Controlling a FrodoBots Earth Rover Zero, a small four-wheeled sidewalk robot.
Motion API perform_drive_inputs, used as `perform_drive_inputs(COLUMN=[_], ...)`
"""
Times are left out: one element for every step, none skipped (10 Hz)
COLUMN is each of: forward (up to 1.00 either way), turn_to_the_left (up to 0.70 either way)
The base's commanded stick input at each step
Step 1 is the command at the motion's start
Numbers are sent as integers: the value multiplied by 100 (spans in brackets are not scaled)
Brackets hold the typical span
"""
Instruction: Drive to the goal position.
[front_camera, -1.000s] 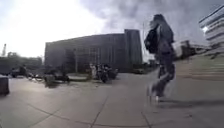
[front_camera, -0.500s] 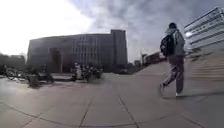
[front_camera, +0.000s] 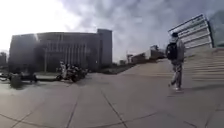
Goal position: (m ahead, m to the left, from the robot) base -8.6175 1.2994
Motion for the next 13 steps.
perform_drive_inputs(forward=[0, 0, 0, 0, 0, 0, 0, 0, 1, 5, 70, 70, 70], turn_to_the_left=[-70, -70, -70, -70, -70, -70, -70, -70, -57, -20, -14, -5, 0])
